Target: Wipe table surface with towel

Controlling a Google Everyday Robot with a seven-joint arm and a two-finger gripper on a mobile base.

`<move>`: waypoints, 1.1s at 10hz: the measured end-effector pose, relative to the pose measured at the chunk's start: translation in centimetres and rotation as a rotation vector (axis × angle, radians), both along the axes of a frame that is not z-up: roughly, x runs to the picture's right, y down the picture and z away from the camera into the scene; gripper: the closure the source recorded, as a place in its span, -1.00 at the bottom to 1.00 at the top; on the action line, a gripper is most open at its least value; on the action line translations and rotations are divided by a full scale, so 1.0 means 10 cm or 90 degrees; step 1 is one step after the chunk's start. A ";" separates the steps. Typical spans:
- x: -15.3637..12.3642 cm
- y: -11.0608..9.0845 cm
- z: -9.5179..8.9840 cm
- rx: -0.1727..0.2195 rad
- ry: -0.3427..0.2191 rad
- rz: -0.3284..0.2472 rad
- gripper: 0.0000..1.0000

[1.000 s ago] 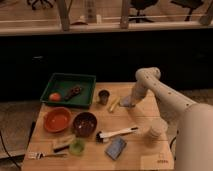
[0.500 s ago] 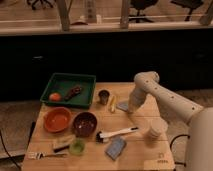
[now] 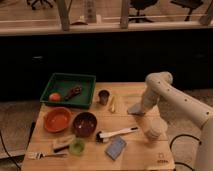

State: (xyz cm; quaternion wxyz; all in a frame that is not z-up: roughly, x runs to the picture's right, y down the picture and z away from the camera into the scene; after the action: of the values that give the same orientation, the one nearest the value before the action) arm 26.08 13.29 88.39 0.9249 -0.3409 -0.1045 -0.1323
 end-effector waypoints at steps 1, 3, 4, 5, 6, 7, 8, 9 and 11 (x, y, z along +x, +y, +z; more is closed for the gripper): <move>0.05 -0.10 0.11 0.005 0.009 0.002 1.00; -0.02 -0.23 0.24 0.009 0.008 -0.002 1.00; -0.13 -0.26 0.29 0.009 0.000 -0.009 1.00; -0.21 -0.27 0.32 0.006 -0.007 -0.015 1.00; -0.46 -0.29 0.35 0.003 -0.027 -0.029 1.00; -0.69 -0.29 0.37 -0.001 -0.050 -0.043 1.00; -0.87 -0.27 0.35 -0.005 -0.071 -0.055 1.00; -0.99 -0.24 0.31 -0.009 -0.087 -0.064 1.00; -1.10 -0.12 0.17 -0.019 -0.105 -0.076 1.00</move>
State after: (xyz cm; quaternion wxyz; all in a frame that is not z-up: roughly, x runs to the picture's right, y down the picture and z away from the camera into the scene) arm 15.05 12.06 90.08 0.8986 -0.3479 -0.1618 -0.2129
